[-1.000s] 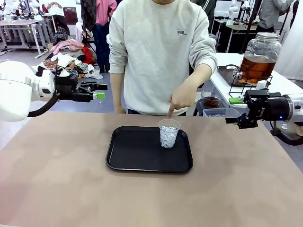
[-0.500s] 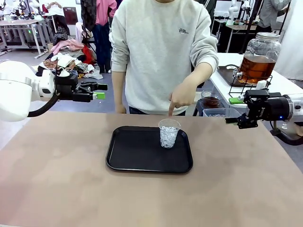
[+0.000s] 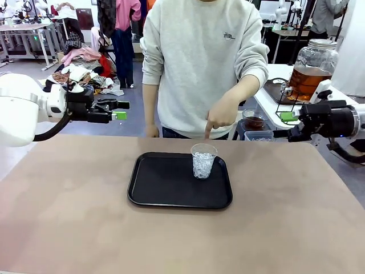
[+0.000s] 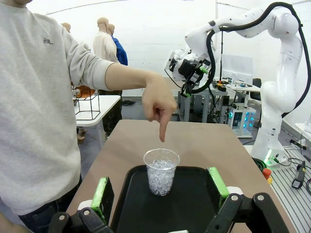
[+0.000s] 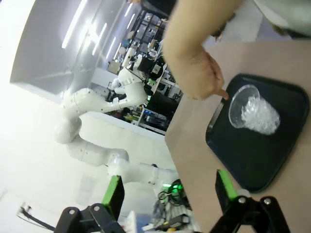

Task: Pour the drink into the iced cup.
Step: Pick up the iced cup indicated by the human and present it to them.

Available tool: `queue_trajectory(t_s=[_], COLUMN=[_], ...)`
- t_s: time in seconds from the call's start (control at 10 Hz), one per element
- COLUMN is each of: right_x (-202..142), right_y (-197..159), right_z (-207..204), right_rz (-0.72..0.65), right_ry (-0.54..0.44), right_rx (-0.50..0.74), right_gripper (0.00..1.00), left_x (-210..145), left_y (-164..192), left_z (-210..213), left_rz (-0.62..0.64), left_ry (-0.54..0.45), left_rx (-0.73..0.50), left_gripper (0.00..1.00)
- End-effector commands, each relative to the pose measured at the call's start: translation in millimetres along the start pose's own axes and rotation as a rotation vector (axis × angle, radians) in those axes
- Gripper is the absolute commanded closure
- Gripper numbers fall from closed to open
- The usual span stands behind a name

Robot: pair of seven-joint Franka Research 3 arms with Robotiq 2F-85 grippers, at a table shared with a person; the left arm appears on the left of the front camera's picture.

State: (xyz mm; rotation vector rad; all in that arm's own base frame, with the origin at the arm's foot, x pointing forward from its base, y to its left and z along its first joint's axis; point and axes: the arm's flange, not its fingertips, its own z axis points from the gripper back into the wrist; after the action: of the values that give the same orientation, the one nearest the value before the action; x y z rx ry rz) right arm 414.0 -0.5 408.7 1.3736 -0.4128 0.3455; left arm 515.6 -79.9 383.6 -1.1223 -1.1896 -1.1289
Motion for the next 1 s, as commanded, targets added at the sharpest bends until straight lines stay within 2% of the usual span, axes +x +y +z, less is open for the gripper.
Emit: queue_trajectory(t_s=[0.0,0.1,0.3,0.5,0.6,0.7,0.9], right_x=[-5,-3,7,16,17,17,11], right_y=[3,3,-5,-10,-9,-6,-7], right_z=[3,3,0,-2,-3,0,6], right_rz=[0.267,0.398,0.576,0.679,0.691,0.641,0.658], right_ry=[-0.009,-0.021,-0.024,-0.025,-0.015,0.013,0.004], right_rx=[-0.008,-0.042,-0.128,-0.195,-0.212,-0.206,-0.181], right_gripper=[0.0,0.0,0.0,0.0,0.0,0.0,0.0], left_x=[2,2,2,2,2,2,2], left_y=[1,1,1,1,1,1,1], left_z=[-1,-1,-1,-1,-1,-1,-1], left_rz=[-0.001,-0.001,-0.001,-0.001,-0.001,-0.001,-0.001], left_ry=[-0.008,-0.008,-0.008,-0.008,-0.008,-0.008,-0.008], left_rx=[0.01,0.01,0.01,0.01,0.01,0.01,0.01], left_gripper=[0.0,0.0,0.0,0.0,0.0,0.0,0.0])
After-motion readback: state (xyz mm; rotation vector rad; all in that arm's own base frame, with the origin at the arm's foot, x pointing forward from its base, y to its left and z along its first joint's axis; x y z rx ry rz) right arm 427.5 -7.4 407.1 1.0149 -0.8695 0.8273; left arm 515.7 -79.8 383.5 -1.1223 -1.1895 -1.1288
